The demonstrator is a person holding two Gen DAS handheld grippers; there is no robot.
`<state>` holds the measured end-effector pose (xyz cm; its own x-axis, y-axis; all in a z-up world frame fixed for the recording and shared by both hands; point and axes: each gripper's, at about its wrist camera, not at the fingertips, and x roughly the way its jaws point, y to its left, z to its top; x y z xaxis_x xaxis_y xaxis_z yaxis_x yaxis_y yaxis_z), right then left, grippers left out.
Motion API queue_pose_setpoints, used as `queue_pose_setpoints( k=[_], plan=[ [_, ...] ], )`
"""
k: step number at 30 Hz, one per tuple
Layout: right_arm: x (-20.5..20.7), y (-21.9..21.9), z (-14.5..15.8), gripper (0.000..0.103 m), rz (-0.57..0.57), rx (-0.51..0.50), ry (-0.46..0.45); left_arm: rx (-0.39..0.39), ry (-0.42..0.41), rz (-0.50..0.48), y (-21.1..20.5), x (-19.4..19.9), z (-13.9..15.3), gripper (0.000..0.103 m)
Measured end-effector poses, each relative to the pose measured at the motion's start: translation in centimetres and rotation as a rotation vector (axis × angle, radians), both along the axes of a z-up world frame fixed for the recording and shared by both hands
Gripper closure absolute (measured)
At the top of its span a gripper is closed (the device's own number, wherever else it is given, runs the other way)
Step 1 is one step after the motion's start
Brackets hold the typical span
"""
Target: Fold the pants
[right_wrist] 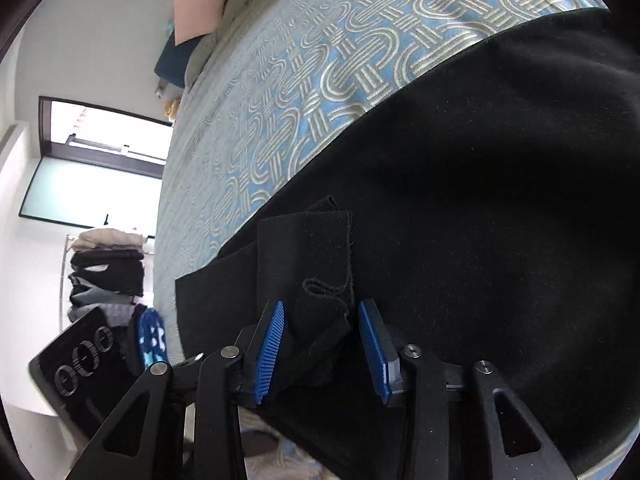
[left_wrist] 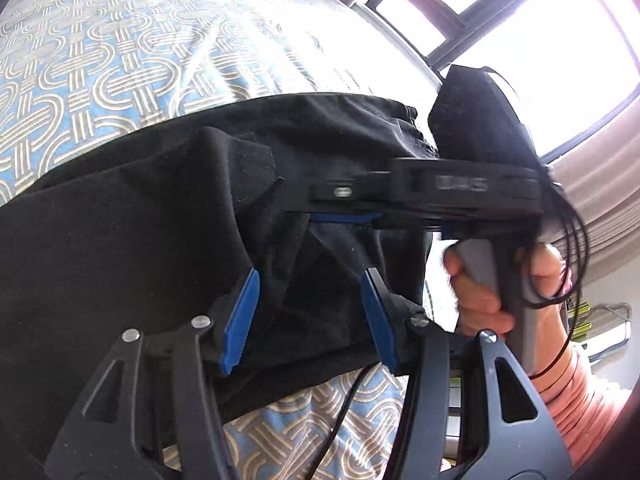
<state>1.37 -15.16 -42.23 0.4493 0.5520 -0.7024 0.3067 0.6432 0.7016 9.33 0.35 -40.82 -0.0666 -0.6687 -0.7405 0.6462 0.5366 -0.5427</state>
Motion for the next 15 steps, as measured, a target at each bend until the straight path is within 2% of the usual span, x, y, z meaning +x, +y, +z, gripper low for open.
queue_pose_setpoints(
  k=[2,3,5,7,9,11,12,13,14,15],
  plan=[
    [0.2,0.3,-0.2,0.099,-0.012,-0.003,0.013,0.013,-0.019,0.000,0.3,-0.3,0.2,0.049],
    [0.1,0.4,0.3,0.098,-0.024,-0.034,0.018,0.018,-0.024,0.003,0.5,-0.4,0.3,0.049],
    [-0.8,0.7,2.8,0.098,-0.028,-0.142,-0.034,0.027,-0.035,0.013,1.4,-0.5,0.6,0.049],
    [-2.3,1.5,6.1,0.098,-0.002,-0.195,-0.110,0.030,-0.034,0.027,2.1,-0.2,0.5,0.049],
    [-3.4,1.6,7.3,0.096,0.002,-0.238,-0.115,0.033,-0.020,0.040,2.6,0.3,0.1,0.049],
    [-3.7,1.2,5.8,0.079,0.007,-0.316,0.001,0.067,-0.012,0.041,2.6,0.6,-0.8,0.049],
    [-4.0,0.3,4.5,0.077,-0.009,-0.336,0.087,0.088,-0.009,0.043,2.4,0.8,-1.3,0.049],
    [-5.2,-1.1,3.1,0.077,-0.070,-0.313,0.152,0.098,-0.003,0.046,2.4,0.8,-1.5,0.049],
    [-6.2,-1.9,2.8,0.078,-0.108,-0.264,0.137,0.093,0.000,0.047,2.7,0.7,-1.5,0.049],
    [-7.9,-3.1,2.8,0.077,-0.158,-0.179,0.078,0.086,-0.005,0.044,2.9,0.5,-1.2,0.049]
  ],
)
